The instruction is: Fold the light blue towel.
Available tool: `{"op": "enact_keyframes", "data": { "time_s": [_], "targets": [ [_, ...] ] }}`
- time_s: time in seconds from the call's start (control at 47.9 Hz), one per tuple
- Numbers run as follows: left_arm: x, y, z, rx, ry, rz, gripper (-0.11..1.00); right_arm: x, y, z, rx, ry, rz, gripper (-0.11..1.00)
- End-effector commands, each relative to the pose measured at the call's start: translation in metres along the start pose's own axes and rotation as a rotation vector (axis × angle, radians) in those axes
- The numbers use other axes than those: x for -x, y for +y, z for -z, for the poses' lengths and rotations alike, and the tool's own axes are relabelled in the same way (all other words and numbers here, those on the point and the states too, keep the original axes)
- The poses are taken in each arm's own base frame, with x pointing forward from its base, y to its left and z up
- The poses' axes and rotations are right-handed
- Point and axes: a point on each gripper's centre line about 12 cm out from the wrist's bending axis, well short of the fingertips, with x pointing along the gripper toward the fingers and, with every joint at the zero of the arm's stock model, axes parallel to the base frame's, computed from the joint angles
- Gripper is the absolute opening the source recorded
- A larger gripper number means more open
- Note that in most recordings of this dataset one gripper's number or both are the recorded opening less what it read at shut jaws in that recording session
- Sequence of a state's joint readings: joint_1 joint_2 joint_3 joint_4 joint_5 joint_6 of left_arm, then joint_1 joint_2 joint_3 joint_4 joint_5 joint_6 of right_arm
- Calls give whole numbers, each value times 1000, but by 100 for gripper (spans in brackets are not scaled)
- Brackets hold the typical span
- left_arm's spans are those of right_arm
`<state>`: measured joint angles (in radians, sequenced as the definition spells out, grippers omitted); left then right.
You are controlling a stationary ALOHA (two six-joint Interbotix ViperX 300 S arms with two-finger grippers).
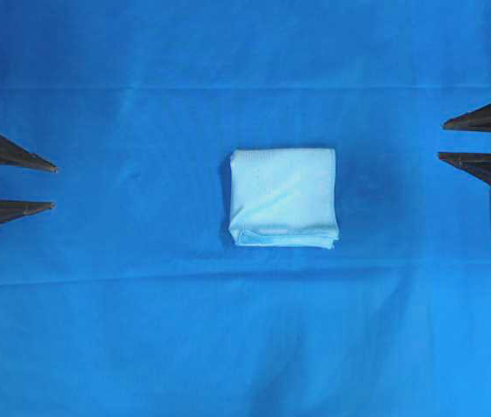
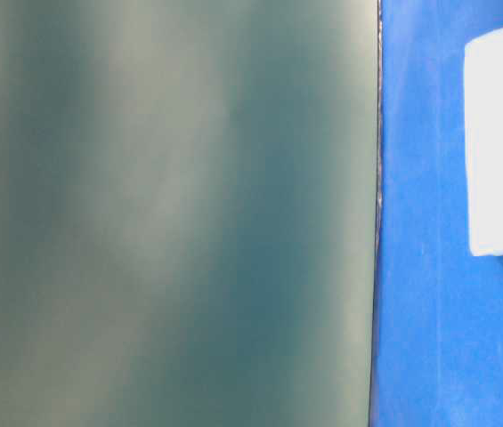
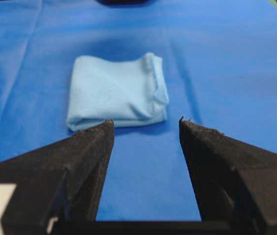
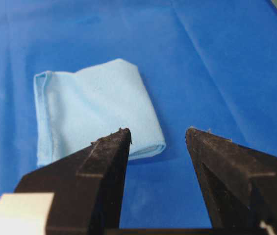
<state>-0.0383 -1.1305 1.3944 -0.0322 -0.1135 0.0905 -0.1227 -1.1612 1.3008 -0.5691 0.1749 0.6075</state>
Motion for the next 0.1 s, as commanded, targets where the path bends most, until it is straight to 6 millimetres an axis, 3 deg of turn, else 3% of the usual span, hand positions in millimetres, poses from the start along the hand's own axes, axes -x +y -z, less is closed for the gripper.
{"op": "enact_keyframes", "data": {
  "time_s": [0.0, 0.084],
  "targets": [
    [-1, 1, -4, 4, -7, -7, 49, -1, 0, -4, -4, -4, -2, 56],
    [-1, 1, -4, 4, -10, -7, 49, -2, 0, -3, -3, 0, -1, 56]
  ]
}}
